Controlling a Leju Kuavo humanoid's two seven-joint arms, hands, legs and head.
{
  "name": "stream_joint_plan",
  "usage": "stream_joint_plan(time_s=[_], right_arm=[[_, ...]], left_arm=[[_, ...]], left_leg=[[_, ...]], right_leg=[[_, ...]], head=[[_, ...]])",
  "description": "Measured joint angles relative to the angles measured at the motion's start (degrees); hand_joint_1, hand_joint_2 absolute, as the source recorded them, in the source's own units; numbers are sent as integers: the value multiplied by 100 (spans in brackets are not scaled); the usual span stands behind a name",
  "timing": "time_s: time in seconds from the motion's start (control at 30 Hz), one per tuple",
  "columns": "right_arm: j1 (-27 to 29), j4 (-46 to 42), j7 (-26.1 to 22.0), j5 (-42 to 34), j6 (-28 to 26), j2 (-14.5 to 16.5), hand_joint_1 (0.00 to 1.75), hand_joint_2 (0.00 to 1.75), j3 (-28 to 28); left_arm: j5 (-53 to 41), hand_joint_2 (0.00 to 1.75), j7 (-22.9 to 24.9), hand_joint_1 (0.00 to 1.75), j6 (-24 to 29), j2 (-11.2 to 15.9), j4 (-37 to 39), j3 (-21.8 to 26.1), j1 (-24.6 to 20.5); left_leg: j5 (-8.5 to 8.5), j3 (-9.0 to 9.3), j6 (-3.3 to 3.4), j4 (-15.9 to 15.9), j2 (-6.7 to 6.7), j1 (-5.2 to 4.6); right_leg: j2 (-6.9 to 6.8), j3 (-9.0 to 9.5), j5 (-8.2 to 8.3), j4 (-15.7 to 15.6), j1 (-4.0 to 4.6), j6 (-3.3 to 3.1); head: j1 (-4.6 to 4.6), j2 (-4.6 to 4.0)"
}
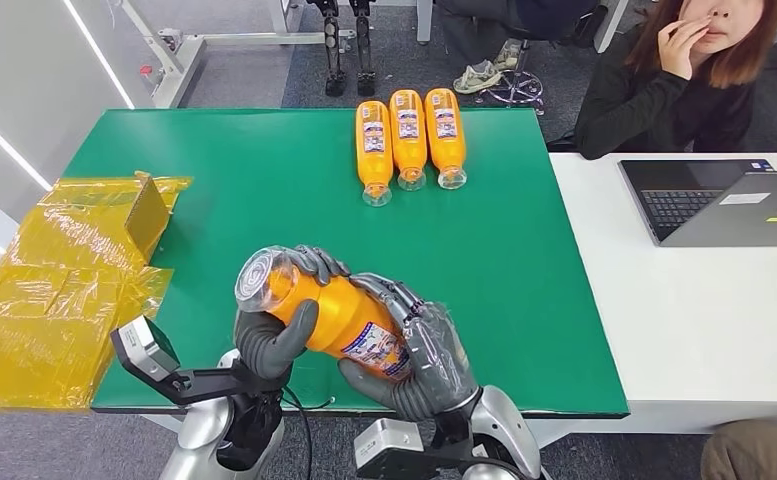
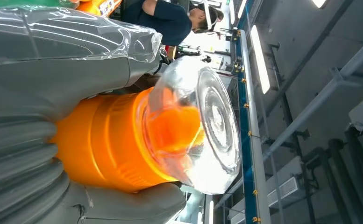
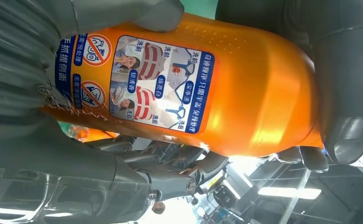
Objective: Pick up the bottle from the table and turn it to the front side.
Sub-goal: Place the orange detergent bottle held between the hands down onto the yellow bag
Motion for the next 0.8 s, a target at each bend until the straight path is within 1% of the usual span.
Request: stream_joint_plan(time_s=[0.07,0.13,0.3,0.43,0.67,0.73,0.8], right_arm=[[29,-14,0,29,34,15,24,175,-28],[45,-15,-1,31,42,17,0,175,-40],[62,-15,20,53,79,55,0,175,-46],[61,-15,50,132,134,101,0,175,-47],[58,-15,34,177,211,171,0,175,-50],[55,-15,25,203,216,174,0,175,-51],[48,-15,14,215,210,174,0,175,-51]], left_arm=[[4,175,10,151,10,-1,0,0,-9],[3,175,10,150,28,-1,0,-1,-11],[-8,175,15,147,45,-1,0,-7,-16],[-8,175,15,148,65,-1,1,-7,-16],[-30,175,8,141,171,1,9,-7,-20],[-173,175,-20,142,331,3,9,-7,-29],[-577,175,-49,146,710,14,12,-7,-62]], left_leg=[[0,0,0,0,1,0],[0,0,0,0,1,0],[0,0,0,0,1,0],[0,0,0,0,1,0],[0,0,0,0,2,0],[0,0,0,0,1,0],[0,0,0,0,1,0]], right_leg=[[1,0,0,0,0,0],[1,0,0,0,0,0],[1,0,0,0,0,0],[1,0,0,0,0,0],[1,0,0,0,0,0],[1,0,0,0,0,0],[1,0,0,0,0,0]], head=[[0,0],[0,0],[0,0],[0,0],[0,0],[0,0],[0,0]])
